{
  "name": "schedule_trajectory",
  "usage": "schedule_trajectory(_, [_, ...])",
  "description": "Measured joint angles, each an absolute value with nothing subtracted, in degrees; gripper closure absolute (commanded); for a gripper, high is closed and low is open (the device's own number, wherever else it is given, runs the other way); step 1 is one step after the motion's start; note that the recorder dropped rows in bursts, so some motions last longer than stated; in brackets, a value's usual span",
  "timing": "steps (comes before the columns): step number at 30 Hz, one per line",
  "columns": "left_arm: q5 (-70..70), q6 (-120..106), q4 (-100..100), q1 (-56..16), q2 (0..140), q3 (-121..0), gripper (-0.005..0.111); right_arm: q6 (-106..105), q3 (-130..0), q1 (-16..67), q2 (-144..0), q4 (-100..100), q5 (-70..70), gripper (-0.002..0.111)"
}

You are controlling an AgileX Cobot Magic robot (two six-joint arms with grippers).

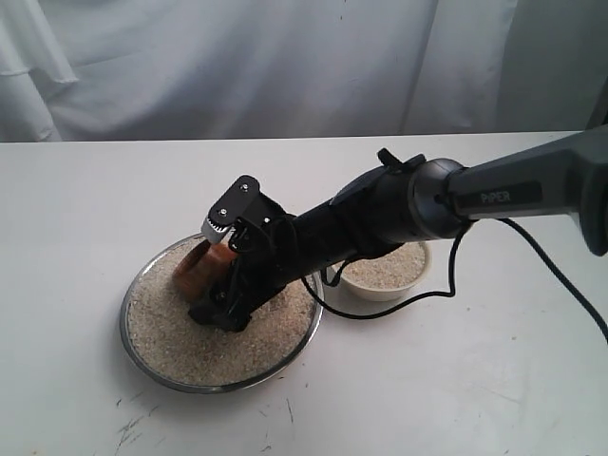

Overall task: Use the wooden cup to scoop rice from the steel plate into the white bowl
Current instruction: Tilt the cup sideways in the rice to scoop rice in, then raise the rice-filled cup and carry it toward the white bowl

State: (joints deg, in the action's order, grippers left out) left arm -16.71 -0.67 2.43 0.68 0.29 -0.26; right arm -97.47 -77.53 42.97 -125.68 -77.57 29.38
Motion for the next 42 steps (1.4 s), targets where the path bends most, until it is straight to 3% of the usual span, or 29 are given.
schedule_trajectory(11, [-16.71,-0.67,2.43,0.68,0.29,-0.26,0.107,-97.47,-77.53,43.10,-125.68,-78.20,27.65,0.024])
schedule_trajectory(19, [-16.71,-0.67,2.43,0.68,0.29,-0.26,0.107,-97.47,-77.53,43.12,-125.68,-78.54,27.00,0.037])
schedule_trajectory(25, [-16.71,-0.67,2.43,0.68,0.29,-0.26,0.107,-97.47,-77.53,43.23,-125.81,-79.15,27.38,0.054])
schedule_trajectory(36, [-16.71,-0.67,2.43,0.68,0.29,-0.26,0.107,-98.66,-77.53,43.23,-125.46,-78.26,28.68,0.107])
schedule_trajectory(42, [-16.71,-0.67,2.43,0.68,0.29,-0.26,0.107,-96.57,-77.53,43.25,-122.19,-72.52,29.13,0.108])
